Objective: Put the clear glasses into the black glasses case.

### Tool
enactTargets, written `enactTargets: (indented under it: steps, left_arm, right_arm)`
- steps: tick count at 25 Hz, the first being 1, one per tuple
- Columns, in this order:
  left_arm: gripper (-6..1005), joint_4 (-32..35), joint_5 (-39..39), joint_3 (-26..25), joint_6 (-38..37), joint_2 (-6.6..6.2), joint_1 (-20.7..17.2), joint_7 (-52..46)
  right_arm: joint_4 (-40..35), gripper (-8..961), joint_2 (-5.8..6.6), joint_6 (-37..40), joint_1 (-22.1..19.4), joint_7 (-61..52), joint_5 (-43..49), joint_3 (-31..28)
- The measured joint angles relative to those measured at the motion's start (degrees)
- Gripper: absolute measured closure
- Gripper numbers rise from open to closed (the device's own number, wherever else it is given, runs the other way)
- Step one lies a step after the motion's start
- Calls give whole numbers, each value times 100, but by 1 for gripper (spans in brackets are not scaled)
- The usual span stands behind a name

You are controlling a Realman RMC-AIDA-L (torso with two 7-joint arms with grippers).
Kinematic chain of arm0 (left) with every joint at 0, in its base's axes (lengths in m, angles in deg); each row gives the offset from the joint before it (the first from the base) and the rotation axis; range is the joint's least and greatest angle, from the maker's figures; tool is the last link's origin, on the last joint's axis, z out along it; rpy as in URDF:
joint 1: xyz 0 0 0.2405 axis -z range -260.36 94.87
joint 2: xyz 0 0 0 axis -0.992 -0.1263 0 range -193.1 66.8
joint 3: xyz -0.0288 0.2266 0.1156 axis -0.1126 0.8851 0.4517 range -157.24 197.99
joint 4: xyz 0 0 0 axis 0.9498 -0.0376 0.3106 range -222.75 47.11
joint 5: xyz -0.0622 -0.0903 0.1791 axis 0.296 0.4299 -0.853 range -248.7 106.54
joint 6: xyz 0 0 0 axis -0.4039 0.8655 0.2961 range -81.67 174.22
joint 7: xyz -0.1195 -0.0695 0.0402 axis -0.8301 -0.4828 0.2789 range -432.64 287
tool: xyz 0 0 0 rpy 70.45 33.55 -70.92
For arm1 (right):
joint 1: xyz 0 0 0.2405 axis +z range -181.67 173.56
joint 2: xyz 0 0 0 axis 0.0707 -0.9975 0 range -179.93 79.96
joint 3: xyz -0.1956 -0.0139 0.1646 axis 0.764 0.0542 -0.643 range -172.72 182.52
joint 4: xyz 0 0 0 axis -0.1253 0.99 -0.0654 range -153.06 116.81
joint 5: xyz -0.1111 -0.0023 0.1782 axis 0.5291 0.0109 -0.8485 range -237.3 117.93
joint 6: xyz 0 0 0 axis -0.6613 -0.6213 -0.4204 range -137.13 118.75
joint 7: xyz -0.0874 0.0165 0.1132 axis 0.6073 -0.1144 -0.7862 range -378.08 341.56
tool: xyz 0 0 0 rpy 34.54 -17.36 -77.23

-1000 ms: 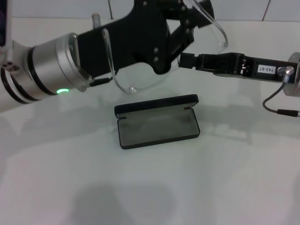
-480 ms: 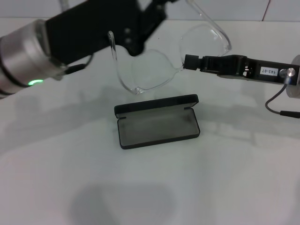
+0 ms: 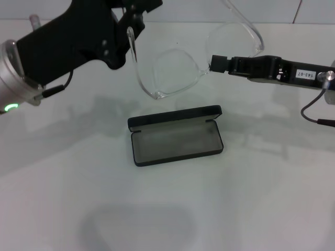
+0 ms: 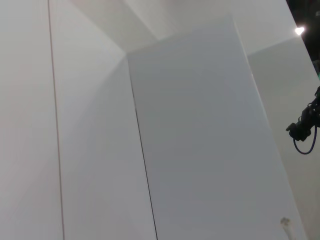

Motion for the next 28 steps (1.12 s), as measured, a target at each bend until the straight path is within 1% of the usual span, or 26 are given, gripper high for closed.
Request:
enactTargets:
  steps: [5,9,17,24,28]
  left_arm:
    - [958,-36,-109,38,-14,40,-83,-40]
    - [958,-170,-249,150,-23,59,-58,-40]
    - [958,-418,-221,455,-24,75,7,3]
    - [958,-520,-194,588,-28,93,45,15]
    - [959,-526,-33,597,-55,94,35,20]
  right_arm:
    - [-8,909,14,-26,0,-1,-21,-112]
    - [-26,910,14,-23,12,-2,-64,-149]
    - [-138,910,21,-22,16,-29,-138,-153]
    - [-153,910,-10,-32,42,-37,-163,-153]
    - [-153,911,-15,-52,14,-37,-206,-153]
